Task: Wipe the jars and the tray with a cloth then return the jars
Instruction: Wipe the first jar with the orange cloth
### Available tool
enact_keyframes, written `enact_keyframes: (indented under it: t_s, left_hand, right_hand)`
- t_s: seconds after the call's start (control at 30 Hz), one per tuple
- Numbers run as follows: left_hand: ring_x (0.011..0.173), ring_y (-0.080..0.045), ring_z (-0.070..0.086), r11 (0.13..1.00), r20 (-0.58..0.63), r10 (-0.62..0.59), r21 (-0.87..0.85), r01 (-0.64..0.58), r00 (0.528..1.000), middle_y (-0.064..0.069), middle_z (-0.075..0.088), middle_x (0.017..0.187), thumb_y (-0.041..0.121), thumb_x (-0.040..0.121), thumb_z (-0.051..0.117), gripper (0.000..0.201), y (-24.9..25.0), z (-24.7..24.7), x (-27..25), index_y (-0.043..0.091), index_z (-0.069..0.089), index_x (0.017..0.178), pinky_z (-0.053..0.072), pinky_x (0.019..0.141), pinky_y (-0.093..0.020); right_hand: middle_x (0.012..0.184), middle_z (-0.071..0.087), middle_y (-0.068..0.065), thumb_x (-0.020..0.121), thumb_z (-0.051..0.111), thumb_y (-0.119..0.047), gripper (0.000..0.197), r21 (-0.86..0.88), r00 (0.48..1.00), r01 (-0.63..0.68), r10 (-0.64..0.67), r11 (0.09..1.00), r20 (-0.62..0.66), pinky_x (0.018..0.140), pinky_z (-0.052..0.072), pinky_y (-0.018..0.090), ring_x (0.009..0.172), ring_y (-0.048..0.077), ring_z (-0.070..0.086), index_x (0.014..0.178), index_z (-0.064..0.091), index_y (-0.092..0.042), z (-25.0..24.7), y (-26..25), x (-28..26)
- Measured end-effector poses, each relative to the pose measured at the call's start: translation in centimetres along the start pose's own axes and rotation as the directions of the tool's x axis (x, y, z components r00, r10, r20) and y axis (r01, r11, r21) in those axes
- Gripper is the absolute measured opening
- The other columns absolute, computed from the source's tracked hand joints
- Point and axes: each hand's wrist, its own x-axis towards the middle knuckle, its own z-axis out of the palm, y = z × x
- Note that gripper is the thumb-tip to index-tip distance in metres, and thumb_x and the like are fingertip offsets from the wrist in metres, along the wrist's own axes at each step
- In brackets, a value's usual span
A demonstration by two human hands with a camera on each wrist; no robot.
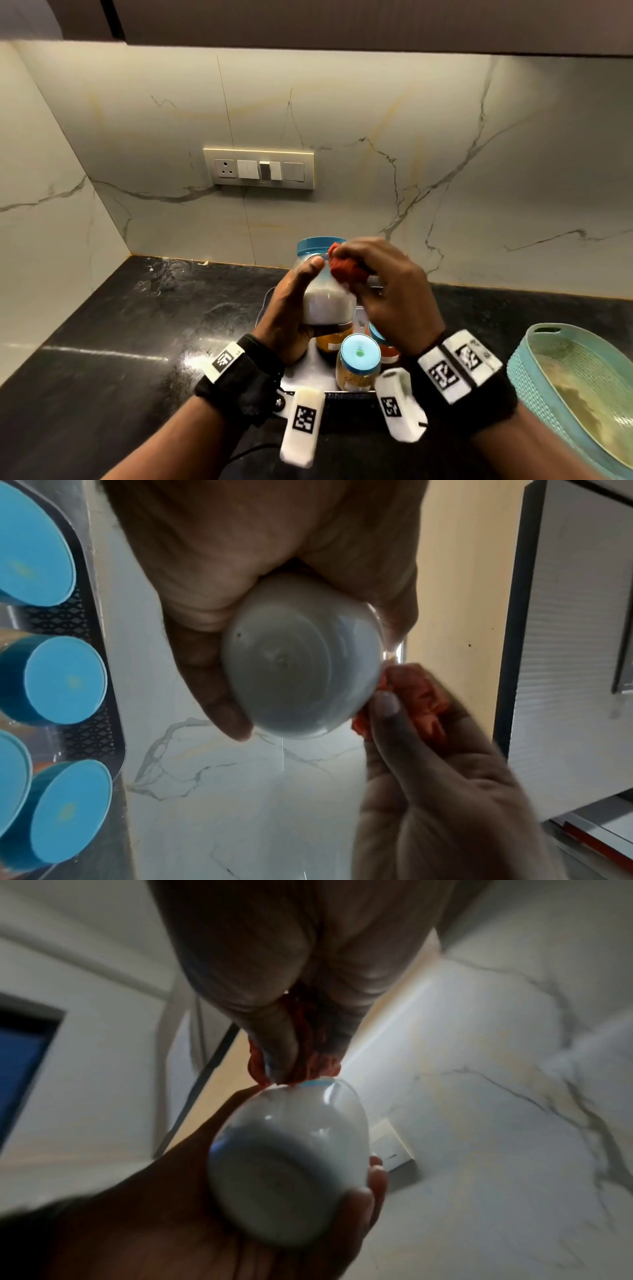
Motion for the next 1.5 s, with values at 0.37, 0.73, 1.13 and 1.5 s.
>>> enact_keyframes:
  t_s: [0.37, 0.73, 1.13, 1.5]
  left_hand:
    - [0.113, -0.033, 0.065, 0.999, -0.01, 0.014, -0.051, -0.015, 1.0, -0.017, 0.069, 0.124, 0.055, 0.078, 0.072, 0.062, 0.7, 0.4, -0.1, 0.024, 0.064, 0.131, 0.046, 0.101, -0.065]
    - [0.102, -0.03, 0.069, 0.997, 0.076, 0.034, -0.073, -0.028, 0.997, -0.022, 0.07, 0.116, 0.052, 0.093, 0.049, 0.057, 2.2, -1.1, -0.7, 0.011, 0.064, 0.129, 0.056, 0.093, -0.047]
    - [0.098, -0.028, 0.071, 0.993, 0.189, 0.023, -0.122, 0.0, 0.982, -0.019, 0.07, 0.115, 0.055, 0.058, 0.092, 0.08, 0.6, -0.1, 1.0, 0.015, 0.07, 0.124, 0.061, 0.081, -0.042]
    - [0.104, -0.033, 0.069, 0.982, 0.191, 0.034, -0.19, 0.003, 0.981, -0.017, 0.071, 0.115, 0.053, 0.051, 0.095, 0.078, 1.4, 0.3, 0.7, 0.02, 0.075, 0.118, 0.061, 0.082, -0.05]
  right_hand:
    - [0.117, 0.068, -0.004, 0.08, 0.077, 0.002, 0.041, 0.117, 0.995, -0.086, 0.092, 0.989, -0.044, 0.093, 0.055, 0.037, 0.111, 0.011, 0.064, 0.117, 0.069, -0.016, -0.6, 0.6, 0.3]
    - [0.126, 0.064, 0.003, 0.09, 0.07, -0.004, 0.033, -0.113, 0.968, 0.229, -0.214, 0.967, 0.129, 0.104, 0.047, 0.03, 0.119, 0.02, 0.058, 0.122, 0.068, -0.013, 0.4, -0.6, -2.7]
    - [0.12, 0.065, 0.003, 0.084, 0.076, 0.001, 0.036, 0.027, 0.999, -0.024, 0.025, 0.999, -0.039, 0.099, 0.051, 0.034, 0.116, 0.016, 0.061, 0.117, 0.07, -0.01, -0.8, -0.4, -2.2]
    - [0.121, 0.065, 0.006, 0.085, 0.072, 0.0, 0.038, 0.262, 0.978, -0.166, 0.194, 0.951, -0.083, 0.099, 0.053, 0.034, 0.116, 0.014, 0.062, 0.121, 0.065, -0.008, -0.9, 1.1, 0.0]
